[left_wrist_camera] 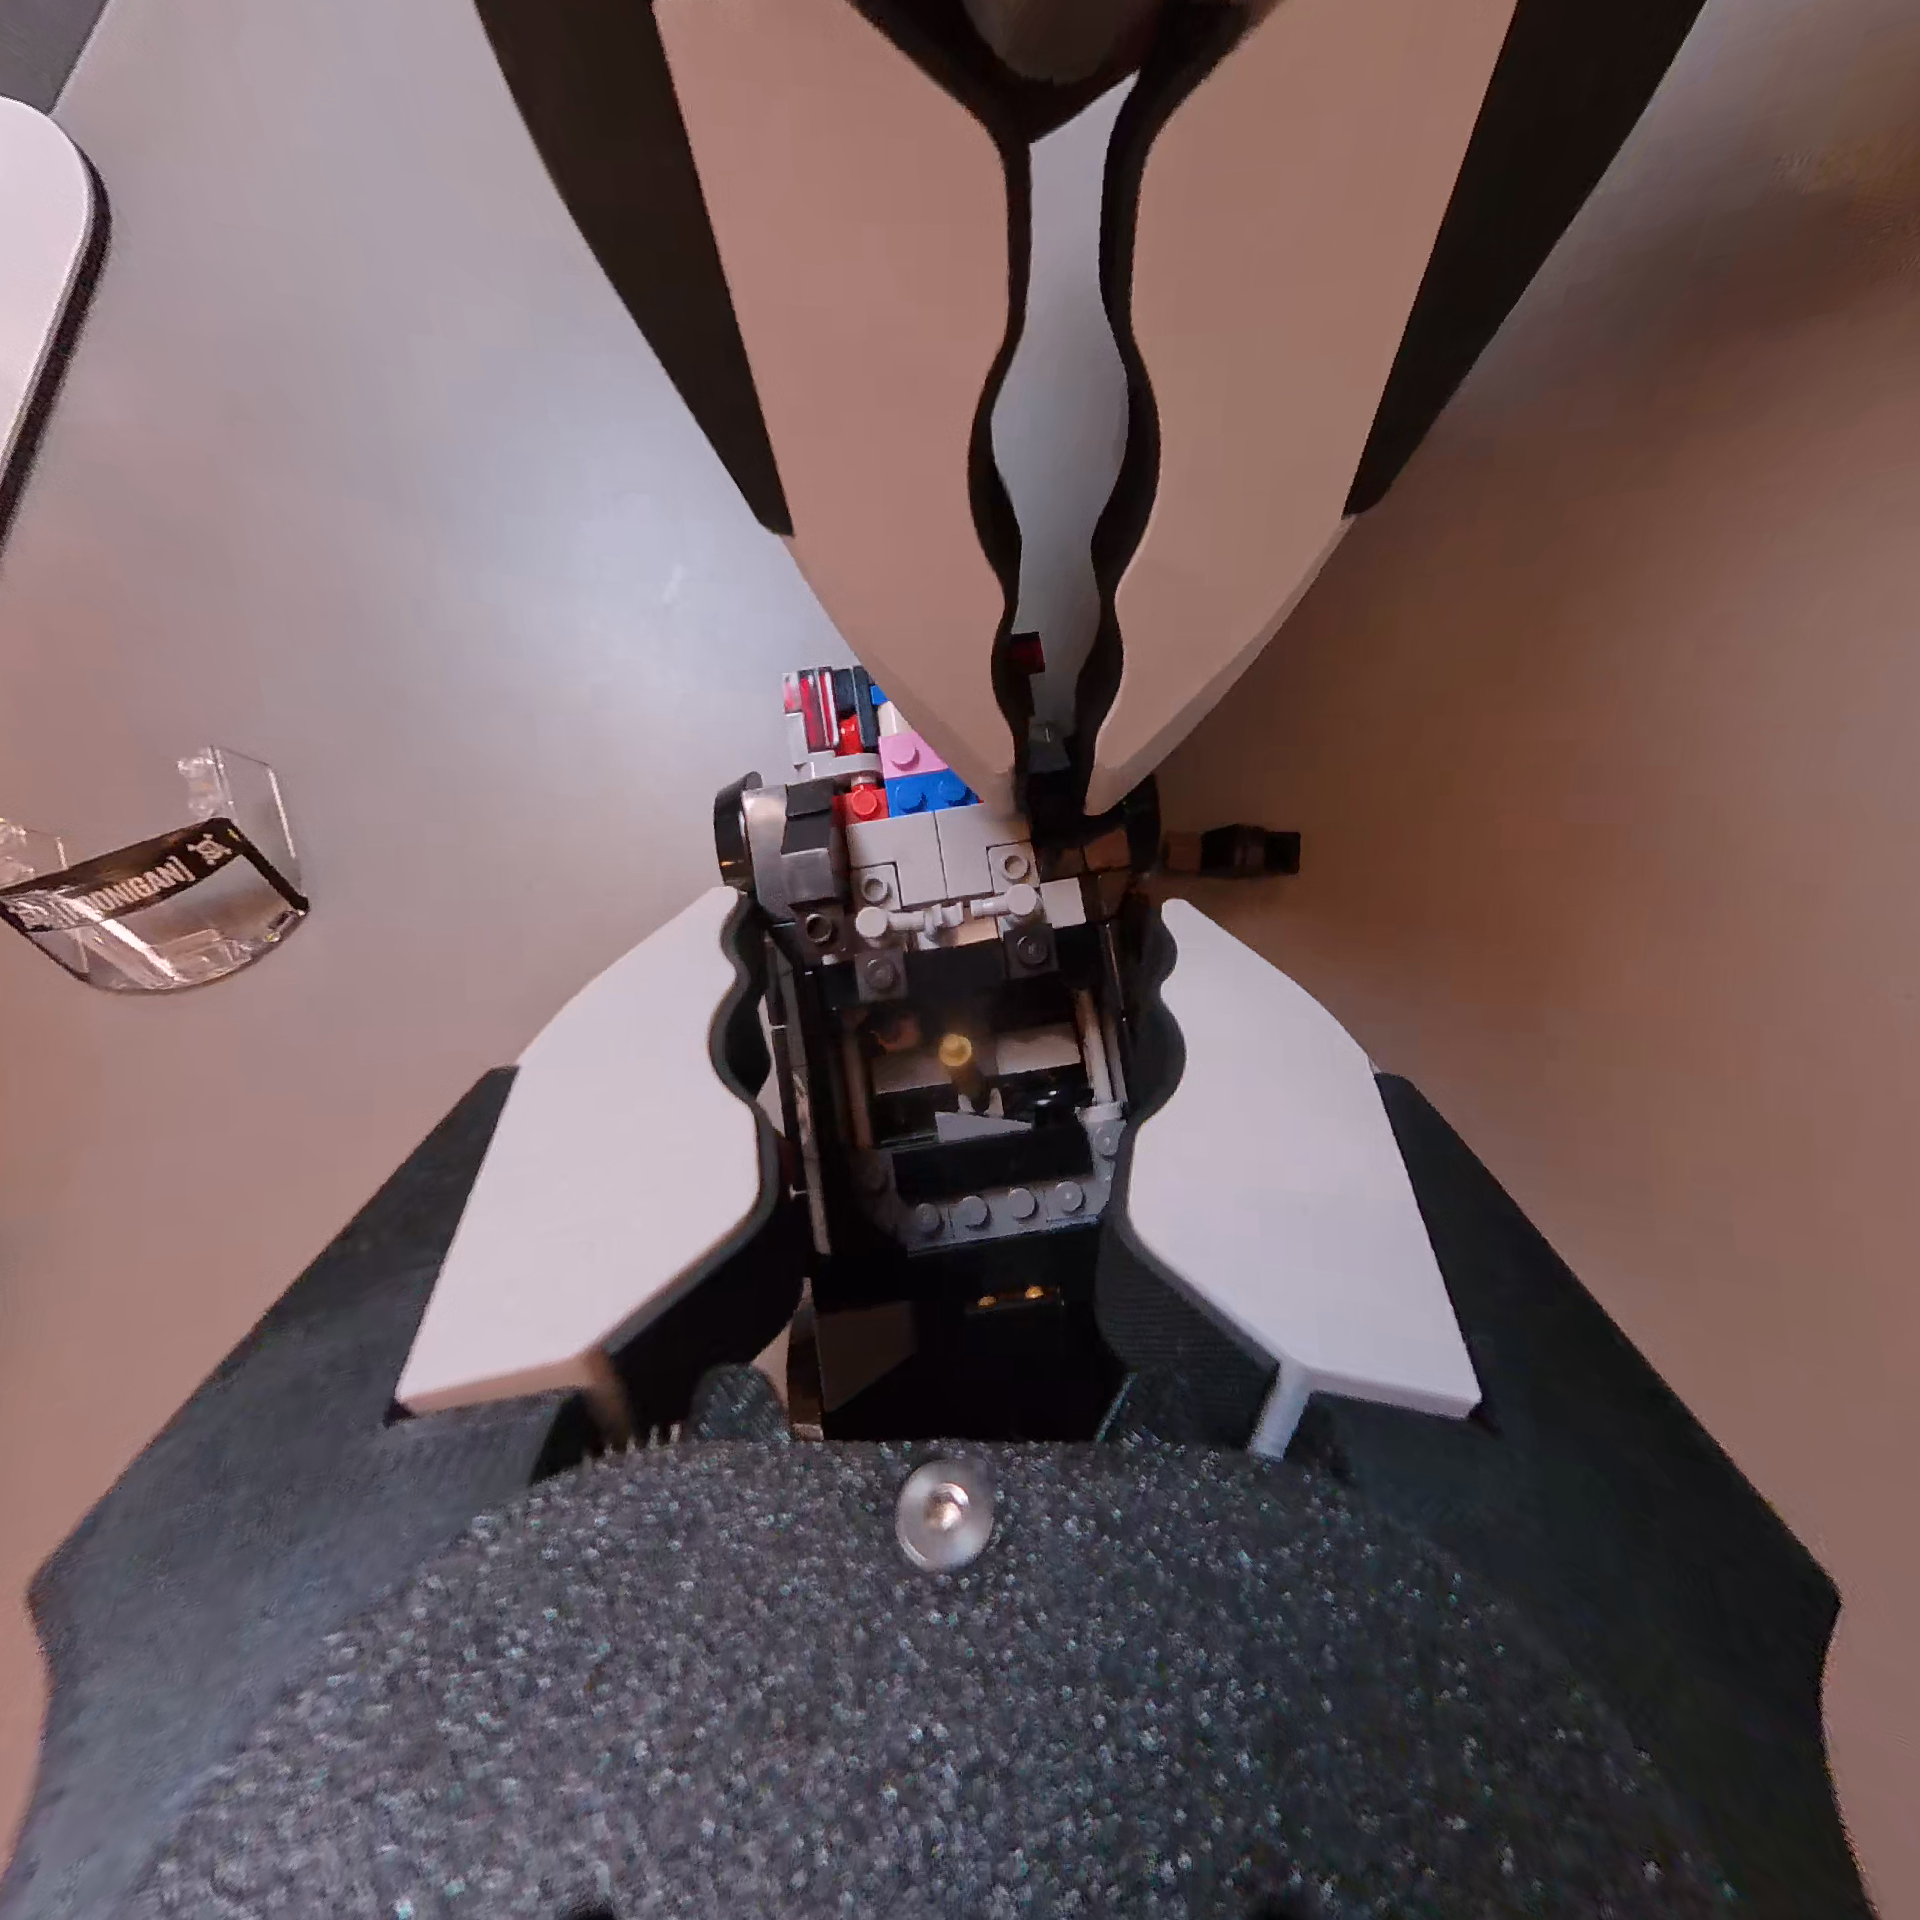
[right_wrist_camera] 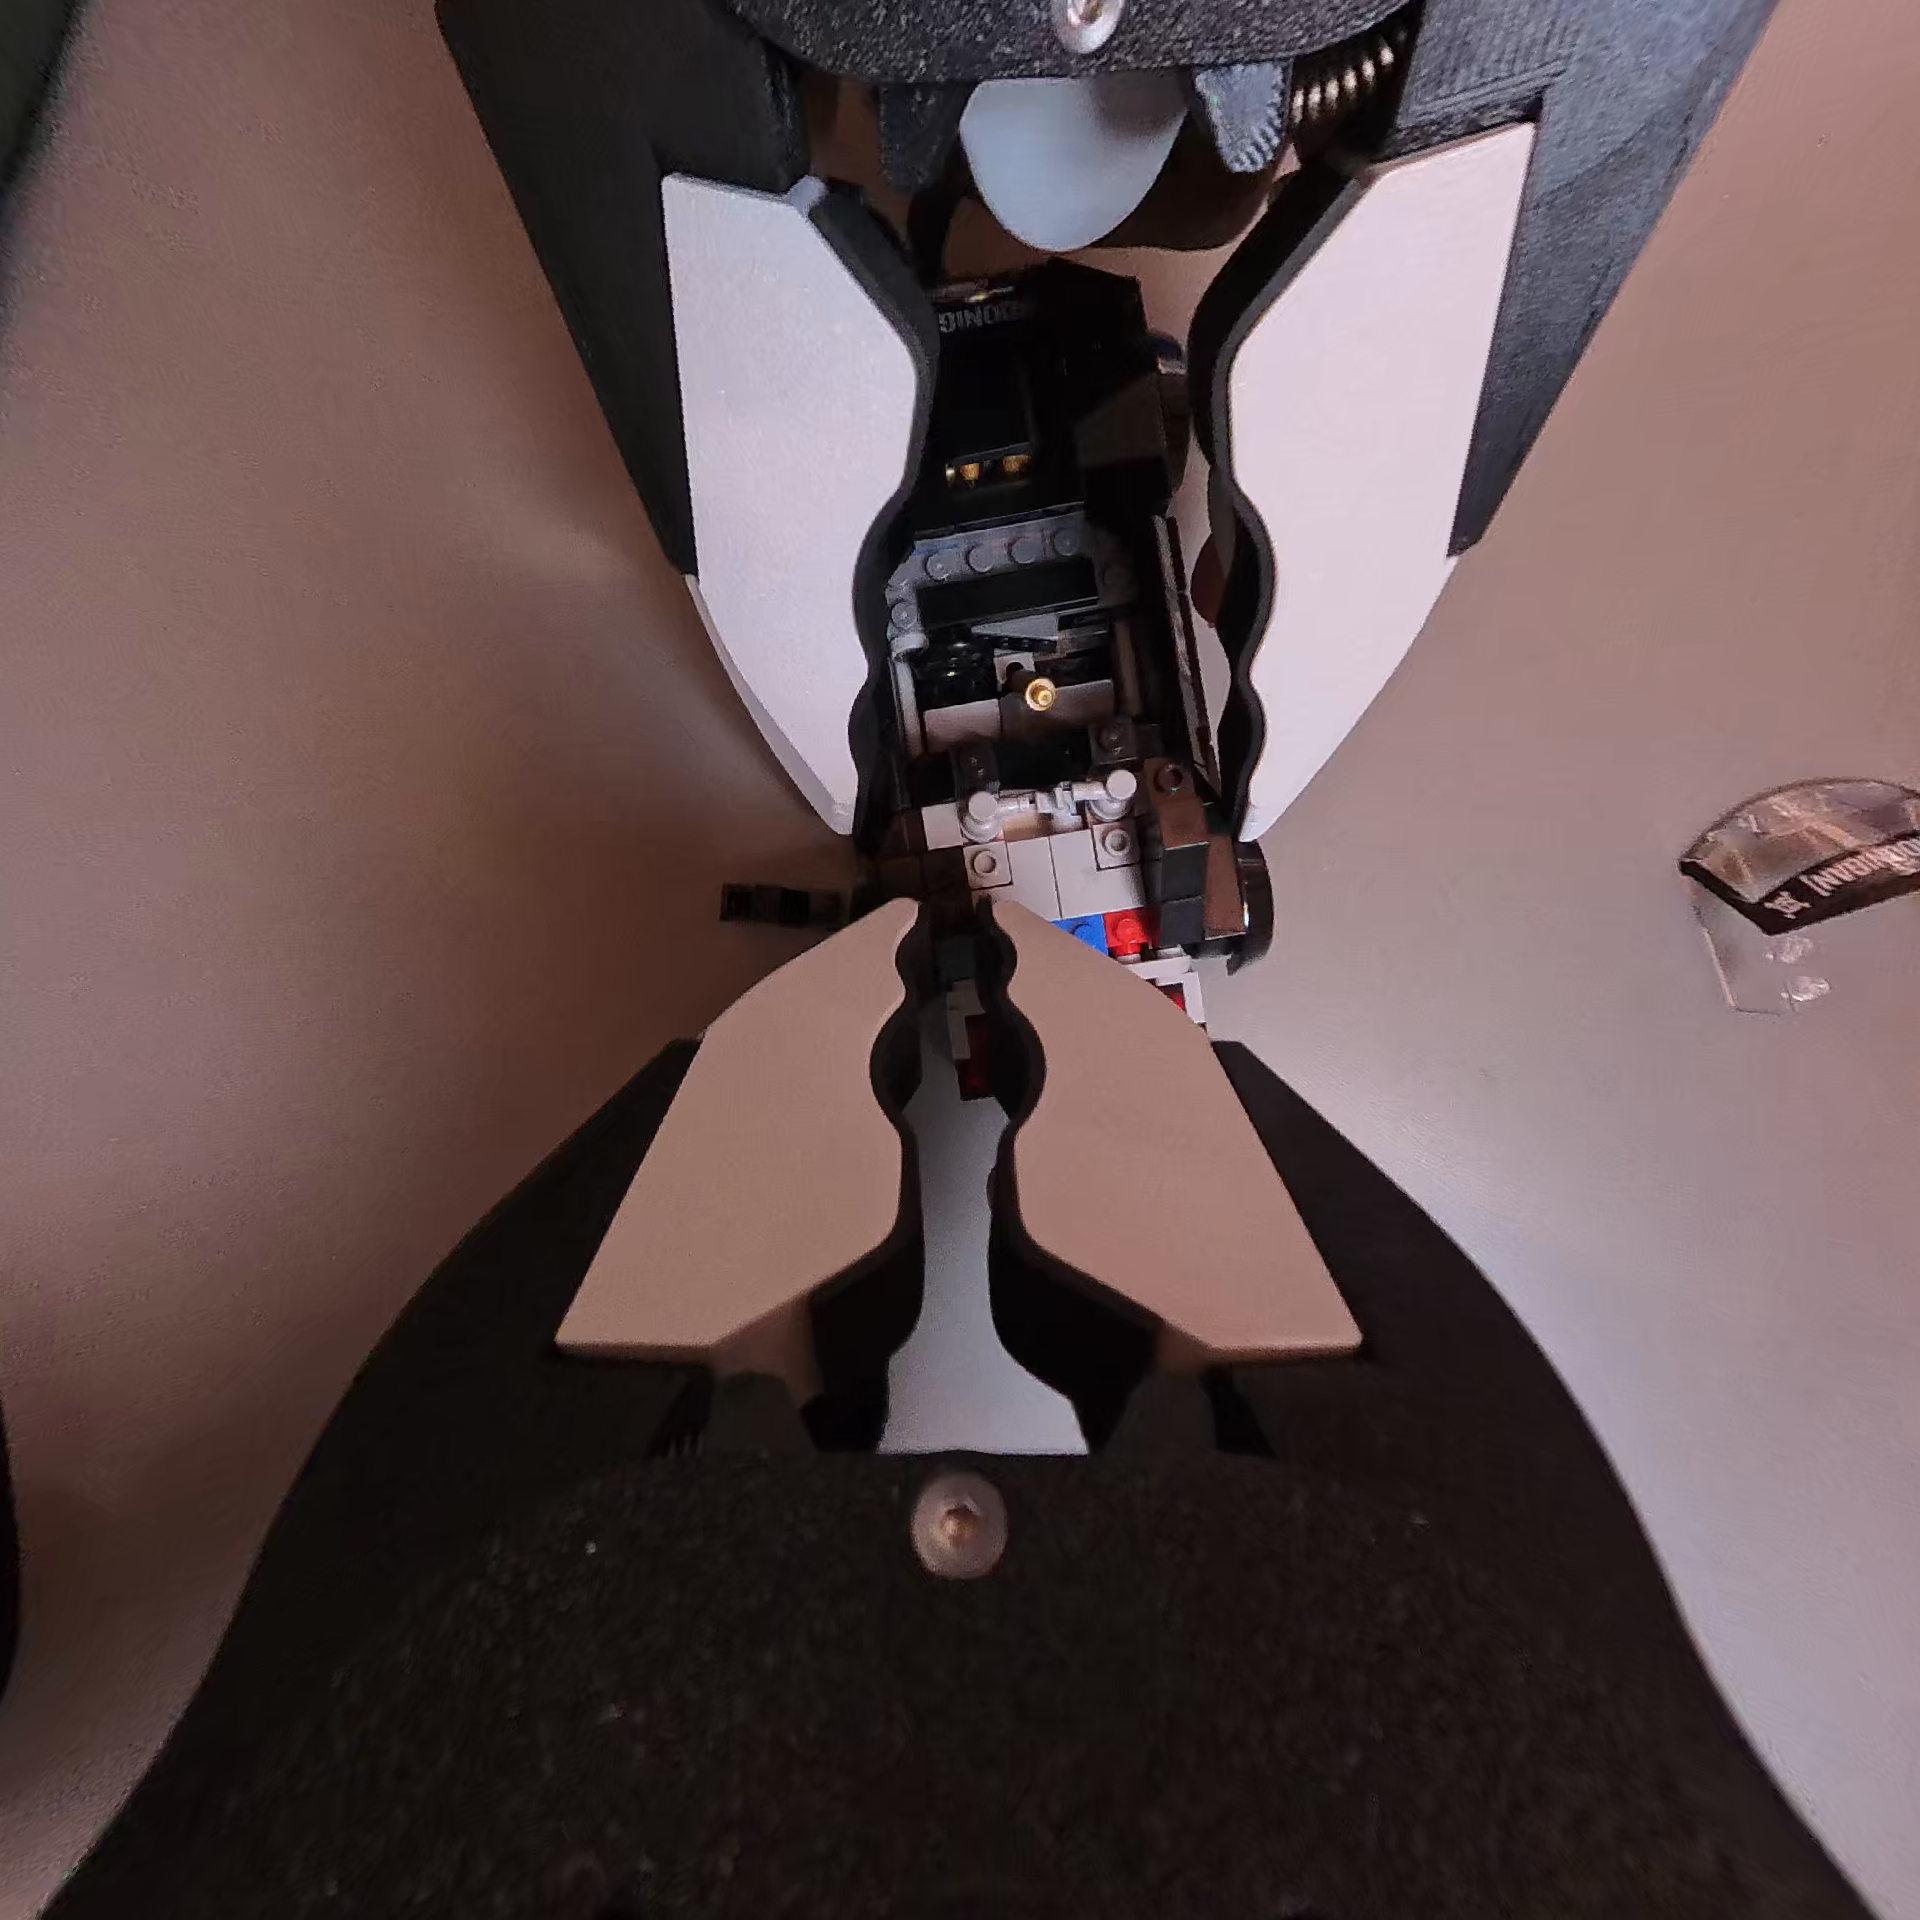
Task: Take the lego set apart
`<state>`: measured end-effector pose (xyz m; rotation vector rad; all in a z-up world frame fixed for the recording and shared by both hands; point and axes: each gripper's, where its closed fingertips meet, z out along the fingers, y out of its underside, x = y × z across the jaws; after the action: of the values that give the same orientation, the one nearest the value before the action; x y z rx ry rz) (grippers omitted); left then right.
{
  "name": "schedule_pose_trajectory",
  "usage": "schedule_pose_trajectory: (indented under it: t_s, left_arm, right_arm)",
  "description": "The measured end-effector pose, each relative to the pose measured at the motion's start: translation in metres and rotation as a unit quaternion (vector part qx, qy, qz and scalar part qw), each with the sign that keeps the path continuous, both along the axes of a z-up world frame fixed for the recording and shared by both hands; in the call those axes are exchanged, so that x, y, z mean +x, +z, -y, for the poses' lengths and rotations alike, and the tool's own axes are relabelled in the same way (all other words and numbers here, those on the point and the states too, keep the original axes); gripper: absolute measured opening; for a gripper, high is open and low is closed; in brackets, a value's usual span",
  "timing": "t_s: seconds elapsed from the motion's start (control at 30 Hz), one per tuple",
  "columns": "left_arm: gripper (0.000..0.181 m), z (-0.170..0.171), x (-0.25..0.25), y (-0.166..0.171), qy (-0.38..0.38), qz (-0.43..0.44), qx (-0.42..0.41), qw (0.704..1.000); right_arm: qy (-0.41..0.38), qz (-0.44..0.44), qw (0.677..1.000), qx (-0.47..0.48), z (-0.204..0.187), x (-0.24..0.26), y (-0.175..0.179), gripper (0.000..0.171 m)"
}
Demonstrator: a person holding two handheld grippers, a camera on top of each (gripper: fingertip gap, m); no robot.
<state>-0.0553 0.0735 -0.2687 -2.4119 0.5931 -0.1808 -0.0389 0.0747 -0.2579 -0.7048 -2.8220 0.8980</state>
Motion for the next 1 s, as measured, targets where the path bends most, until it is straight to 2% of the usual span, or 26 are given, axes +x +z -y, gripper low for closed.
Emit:
schedule_pose_trajectory:
  t_s: [0.13, 0.23, 0.33, 0.6, 0.7, 0.77, 0.83, 0.93, 1.0]
  left_arm:
    - [0.069, 0.001, -0.001, -0.001, 0.000, 0.002, -0.003, 1.000]
    - [0.069, 0.002, -0.001, -0.001, -0.003, -0.001, -0.005, 1.000]
    - [0.069, 0.002, -0.001, -0.001, 0.000, 0.007, -0.005, 1.000]
    - [0.069, 0.006, -0.004, -0.003, 0.010, 0.026, -0.019, 0.999]
    - [0.074, 0.007, 0.001, -0.004, 0.012, 0.048, -0.026, 0.998]
    - [0.069, 0.005, 0.001, -0.004, 0.016, 0.044, -0.024, 0.999]
    - [0.069, 0.004, 0.002, -0.003, 0.006, 0.033, -0.019, 0.999]
    - [0.070, 0.004, 0.003, -0.003, 0.001, 0.032, -0.018, 0.999]
    - [0.071, 0.004, 0.003, -0.003, -0.001, 0.032, -0.018, 0.999]
  right_arm:
    - [-0.057, 0.012, 0.997, -0.048, 0.001, -0.001, 0.000, 0.007]
    - [-0.130, 0.057, 0.986, -0.091, 0.002, -0.002, 0.000, 0.007]
    - [-0.161, 0.077, 0.980, -0.091, 0.001, -0.002, 0.000, 0.007]
    - [-0.169, 0.050, 0.978, -0.112, 0.001, -0.005, 0.005, 0.006]
    - [-0.144, 0.022, 0.984, -0.102, 0.004, 0.004, 0.006, 0.005]
    - [-0.123, -0.001, 0.985, -0.118, 0.011, 0.010, 0.011, 0.000]
    - [-0.101, -0.036, 0.991, -0.076, 0.013, 0.014, 0.007, 0.000]
    - [-0.117, -0.061, 0.987, -0.088, 0.009, 0.007, 0.017, 0.000]
    - [-0.118, -0.075, 0.988, -0.063, -0.002, 0.002, 0.020, 0.000]
